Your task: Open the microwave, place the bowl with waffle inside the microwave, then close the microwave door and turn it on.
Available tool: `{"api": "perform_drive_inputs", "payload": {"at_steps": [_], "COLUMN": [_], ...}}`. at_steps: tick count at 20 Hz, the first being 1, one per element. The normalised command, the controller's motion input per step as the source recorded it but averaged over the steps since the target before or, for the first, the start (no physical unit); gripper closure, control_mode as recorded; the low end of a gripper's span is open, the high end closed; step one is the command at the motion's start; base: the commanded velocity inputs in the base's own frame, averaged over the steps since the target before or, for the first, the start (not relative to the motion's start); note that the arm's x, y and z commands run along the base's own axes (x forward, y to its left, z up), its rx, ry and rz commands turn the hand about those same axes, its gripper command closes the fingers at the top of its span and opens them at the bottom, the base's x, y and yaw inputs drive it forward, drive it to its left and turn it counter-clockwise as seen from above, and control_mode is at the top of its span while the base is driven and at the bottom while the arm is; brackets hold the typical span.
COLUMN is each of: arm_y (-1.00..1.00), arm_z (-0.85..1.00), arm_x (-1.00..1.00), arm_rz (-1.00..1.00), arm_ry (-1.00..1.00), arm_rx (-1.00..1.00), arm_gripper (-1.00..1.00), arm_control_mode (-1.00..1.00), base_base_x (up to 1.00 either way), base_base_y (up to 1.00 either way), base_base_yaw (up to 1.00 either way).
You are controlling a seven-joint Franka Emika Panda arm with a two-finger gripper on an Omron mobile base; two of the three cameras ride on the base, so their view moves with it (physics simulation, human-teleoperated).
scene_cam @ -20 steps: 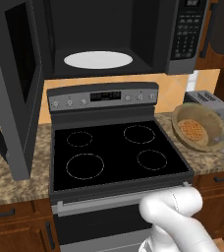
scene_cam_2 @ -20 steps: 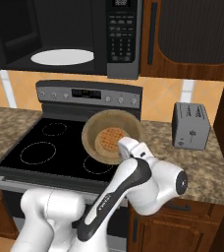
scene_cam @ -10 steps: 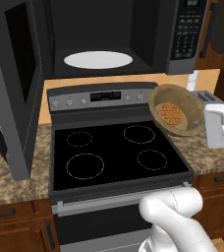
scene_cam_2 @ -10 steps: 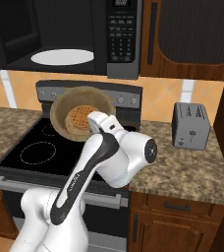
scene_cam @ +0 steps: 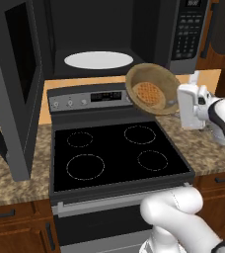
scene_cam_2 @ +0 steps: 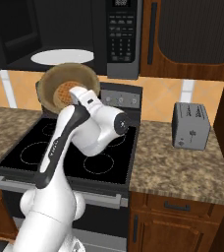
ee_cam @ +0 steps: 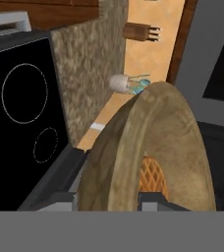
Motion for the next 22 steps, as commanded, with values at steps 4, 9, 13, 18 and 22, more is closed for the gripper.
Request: {"api": "perform_drive_inputs", "payload": {"at_steps": [4, 9, 13, 18, 22], "arm_y": [0.24, 0.18, 0.23, 0.35, 0.24], "arm_z": [0.62, 0.52, 0.41, 0.41, 0.62], "arm_x": [0.79, 0.85, 0.84, 0.78, 0.55], "arm_rz": [0.0, 0.0, 0.0, 0.0, 0.0], "arm_ry": [0.0, 0.0, 0.0, 0.03, 0.11], "arm_rx": [0.0, 0.0, 0.0, 0.0, 0.0], "arm_gripper": [1.0, 1.0, 1.0, 1.0, 1.0], "arm_control_mode": [-1.0, -1.0, -1.0, -1.0, -1.0], "base_base_x": [0.0, 0.0, 0.0, 0.0, 0.0], "base_base_y": [0.0, 0.0, 0.0, 0.0, 0.0], "base_base_yaw": [0.0, 0.0, 0.0, 0.0, 0.0]}}
